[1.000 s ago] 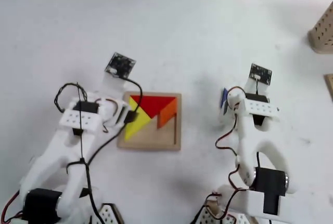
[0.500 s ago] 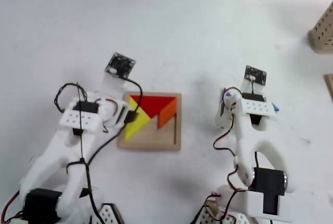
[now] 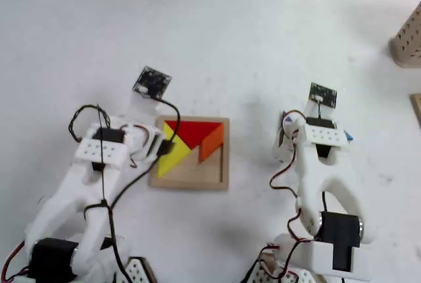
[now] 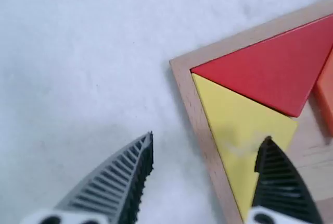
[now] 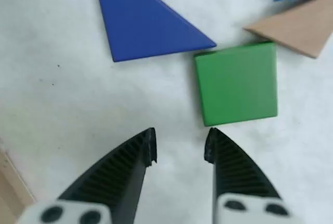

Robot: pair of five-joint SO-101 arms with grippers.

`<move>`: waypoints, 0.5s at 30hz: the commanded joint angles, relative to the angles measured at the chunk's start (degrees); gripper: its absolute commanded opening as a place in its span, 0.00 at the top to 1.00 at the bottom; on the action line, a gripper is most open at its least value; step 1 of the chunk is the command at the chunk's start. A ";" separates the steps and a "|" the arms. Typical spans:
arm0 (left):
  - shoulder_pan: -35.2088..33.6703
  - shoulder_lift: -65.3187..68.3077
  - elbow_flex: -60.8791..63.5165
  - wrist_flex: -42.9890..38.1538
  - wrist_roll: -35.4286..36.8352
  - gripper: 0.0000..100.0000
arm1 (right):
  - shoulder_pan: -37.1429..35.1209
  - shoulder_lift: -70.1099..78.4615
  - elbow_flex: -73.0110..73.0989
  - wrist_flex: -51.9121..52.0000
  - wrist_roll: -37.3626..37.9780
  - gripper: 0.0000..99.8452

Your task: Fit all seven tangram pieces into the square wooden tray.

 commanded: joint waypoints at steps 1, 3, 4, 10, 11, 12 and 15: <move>0.84 -0.04 -0.35 0.09 0.62 0.69 | -0.48 -0.75 -2.02 -0.04 0.79 0.84; 0.84 -0.04 -0.26 0.09 0.62 0.69 | -0.48 -0.75 -1.93 0.13 0.79 0.84; 0.84 -0.04 -0.26 0.09 0.62 0.69 | -0.48 -0.75 -1.93 0.13 0.79 0.84; 0.84 -0.04 -0.26 0.09 0.62 0.69 | -0.22 -0.75 -1.93 0.22 0.79 0.84; 0.84 -0.04 -0.26 0.09 0.62 0.69 | -0.22 -0.75 -1.93 0.22 0.79 0.84; 0.84 -0.04 -0.26 0.09 0.62 0.69 | -0.13 -0.75 -1.93 0.22 0.79 0.84; 0.84 -0.04 -0.26 0.09 0.62 0.69 | -0.22 -0.75 -1.85 0.31 0.79 0.84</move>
